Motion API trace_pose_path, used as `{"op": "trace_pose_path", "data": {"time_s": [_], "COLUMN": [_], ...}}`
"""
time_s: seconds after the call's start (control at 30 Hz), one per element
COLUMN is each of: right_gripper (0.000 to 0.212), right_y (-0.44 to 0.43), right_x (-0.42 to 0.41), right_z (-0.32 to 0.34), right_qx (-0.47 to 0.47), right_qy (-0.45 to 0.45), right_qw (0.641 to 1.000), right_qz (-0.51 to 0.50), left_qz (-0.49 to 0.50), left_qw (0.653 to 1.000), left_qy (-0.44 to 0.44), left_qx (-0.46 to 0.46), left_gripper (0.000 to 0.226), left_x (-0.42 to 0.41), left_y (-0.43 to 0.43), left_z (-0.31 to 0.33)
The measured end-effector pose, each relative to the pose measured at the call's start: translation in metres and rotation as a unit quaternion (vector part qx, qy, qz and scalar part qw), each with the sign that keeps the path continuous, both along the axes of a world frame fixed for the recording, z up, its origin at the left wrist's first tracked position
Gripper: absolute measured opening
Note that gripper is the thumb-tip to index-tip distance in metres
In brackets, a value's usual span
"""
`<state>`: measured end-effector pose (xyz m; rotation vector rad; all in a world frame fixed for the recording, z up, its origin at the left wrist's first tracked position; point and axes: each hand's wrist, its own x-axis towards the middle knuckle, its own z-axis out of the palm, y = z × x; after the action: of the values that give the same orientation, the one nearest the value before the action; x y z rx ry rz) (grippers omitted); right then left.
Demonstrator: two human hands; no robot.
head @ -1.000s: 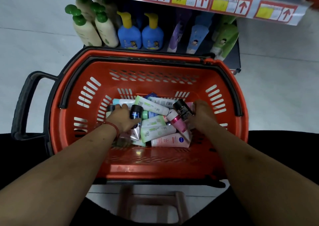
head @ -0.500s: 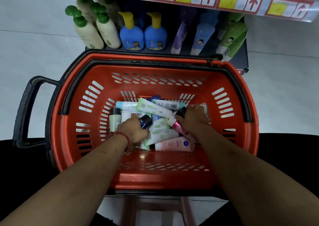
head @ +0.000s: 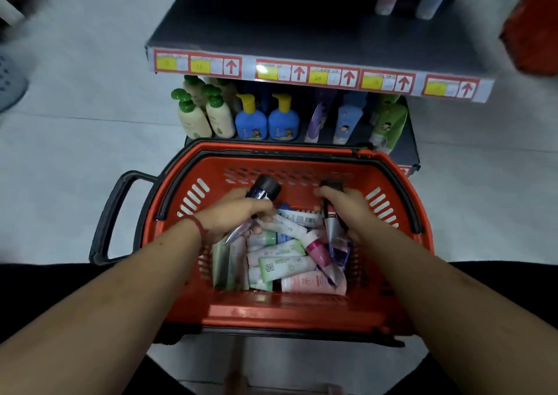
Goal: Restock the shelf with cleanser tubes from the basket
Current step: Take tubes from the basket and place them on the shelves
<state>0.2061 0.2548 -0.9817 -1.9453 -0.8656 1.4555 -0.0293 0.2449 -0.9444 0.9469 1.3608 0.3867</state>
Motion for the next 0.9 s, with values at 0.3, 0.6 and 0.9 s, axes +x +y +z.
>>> {"op": "trace_pose_path", "data": {"time_s": [0.3, 0.6, 0.9], "right_gripper": [0.038, 0.047, 0.02], "right_y": [0.021, 0.022, 0.021], "right_x": [-0.009, -0.012, -0.002], "right_z": [0.147, 0.192, 0.198], "right_qx": [0.064, 0.145, 0.133], "right_qy": [0.214, 0.202, 0.389], "right_qw": [0.973, 0.969, 0.904], "right_qz": [0.055, 0.003, -0.119], "left_qz": [-0.001, 0.195, 0.407], "left_qw": [0.983, 0.941, 0.859], "left_qy": [-0.025, -0.185, -0.293], "left_qx": [0.184, 0.207, 0.104], "left_gripper": [0.023, 0.052, 0.049], "left_x": [-0.01, -0.026, -0.043], "left_y": [0.019, 0.023, 0.034], "left_z": [0.122, 0.146, 0.134]}}
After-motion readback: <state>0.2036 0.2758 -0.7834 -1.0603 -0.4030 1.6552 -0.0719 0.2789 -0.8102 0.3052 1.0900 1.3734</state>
